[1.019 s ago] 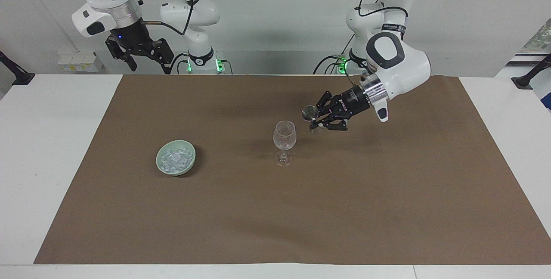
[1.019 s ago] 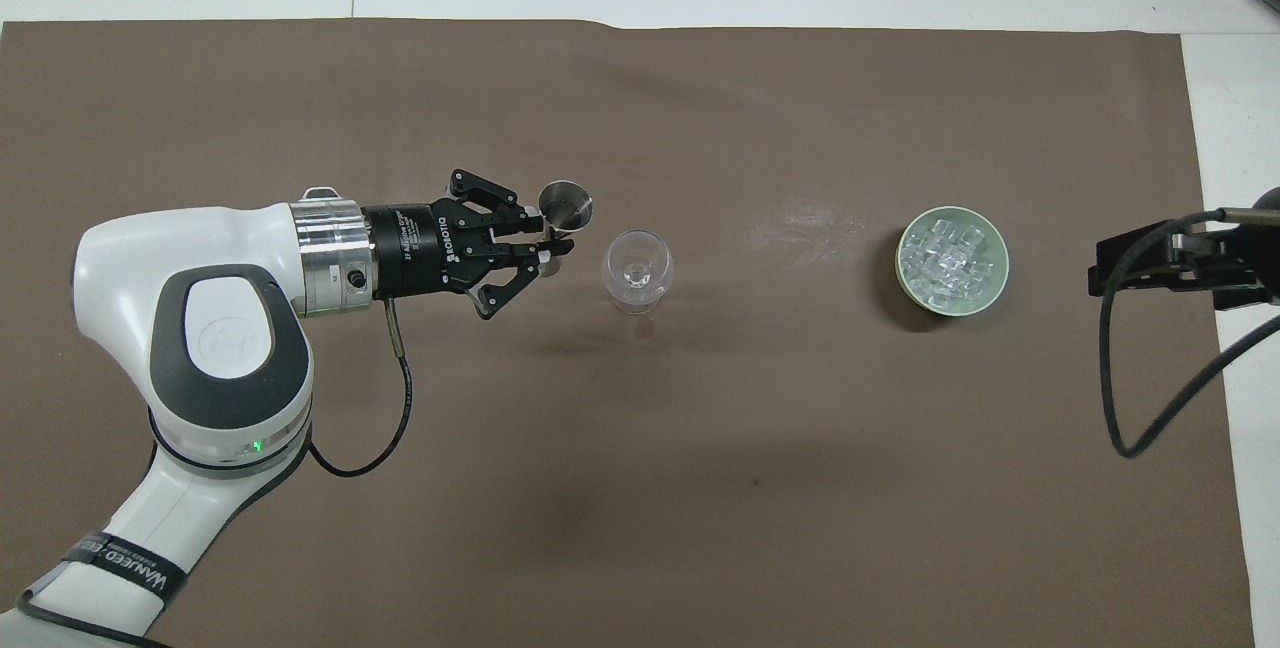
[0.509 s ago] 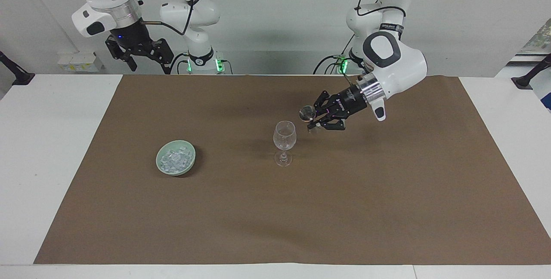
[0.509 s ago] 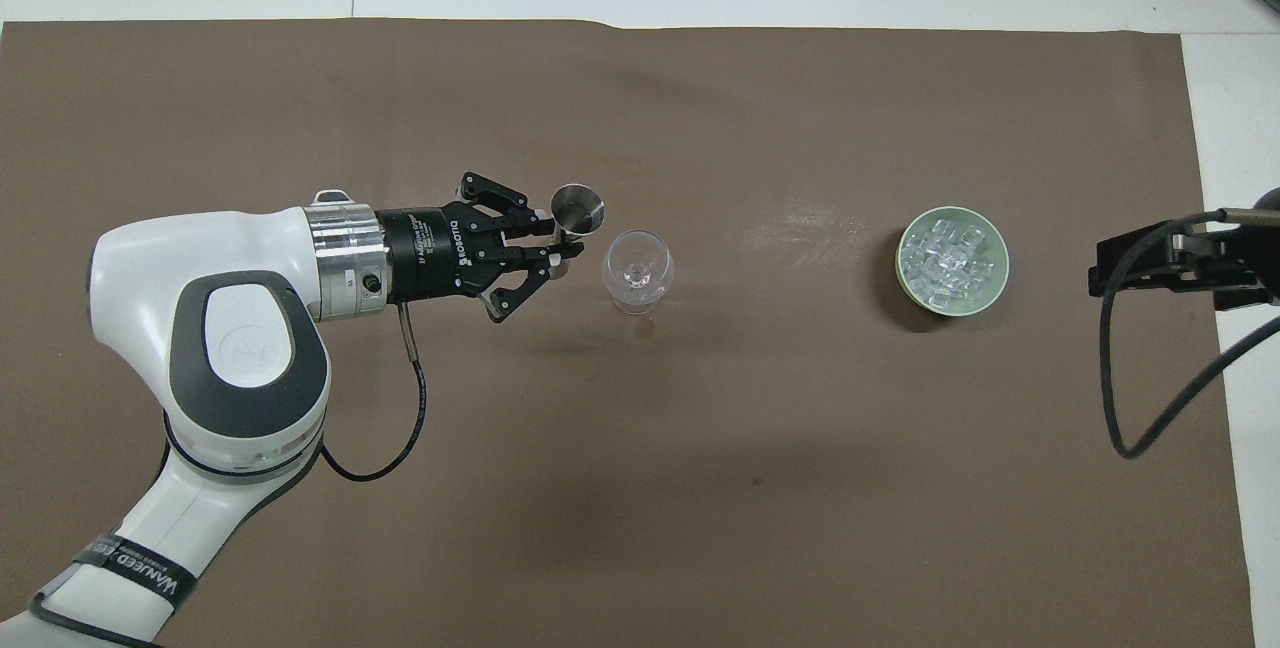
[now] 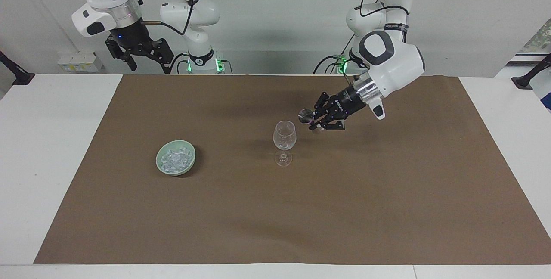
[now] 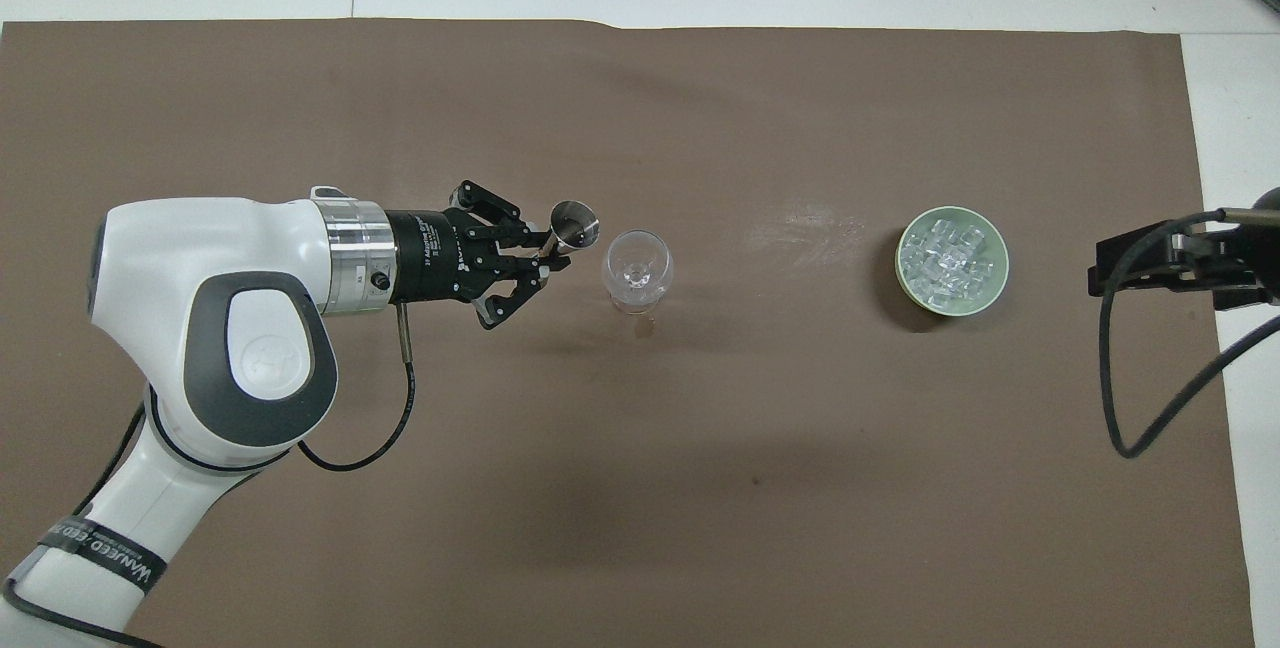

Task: Pour wine and add ice with both arms
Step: 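Carry the bottle with the left gripper over the clear cup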

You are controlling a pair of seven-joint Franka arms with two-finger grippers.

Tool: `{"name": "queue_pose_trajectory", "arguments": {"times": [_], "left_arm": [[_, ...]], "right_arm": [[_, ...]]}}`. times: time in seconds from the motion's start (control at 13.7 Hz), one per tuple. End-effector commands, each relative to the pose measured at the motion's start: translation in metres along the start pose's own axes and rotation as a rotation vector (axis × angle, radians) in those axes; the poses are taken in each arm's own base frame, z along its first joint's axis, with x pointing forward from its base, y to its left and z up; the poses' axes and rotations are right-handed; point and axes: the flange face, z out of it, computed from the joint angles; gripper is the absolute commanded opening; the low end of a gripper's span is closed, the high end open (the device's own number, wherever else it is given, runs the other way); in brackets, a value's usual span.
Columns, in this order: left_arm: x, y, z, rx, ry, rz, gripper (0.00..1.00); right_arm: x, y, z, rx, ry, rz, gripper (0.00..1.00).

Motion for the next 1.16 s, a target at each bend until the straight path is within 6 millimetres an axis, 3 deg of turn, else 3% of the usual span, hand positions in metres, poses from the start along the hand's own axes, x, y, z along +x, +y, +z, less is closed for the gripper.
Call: {"name": "queue_pose_trajectory", "arguments": {"times": [0.0,0.58,1.09], "left_arm": [[-0.014,0.001,-0.002,-0.025,0.03,-0.025,0.0],[-0.051,-0.017,0.023,-0.045,0.173,0.022,0.0],[-0.062,-0.021,0.032,-0.072,0.261,0.061,0.0]], "right_arm": [[-0.002,0.006,0.0,-0.007,0.017,-0.017,1.0],[-0.002,0.006,0.0,-0.007,0.017,-0.019,1.0],[-0.002,0.006,-0.001,-0.007,0.018,-0.019,1.0]]}}
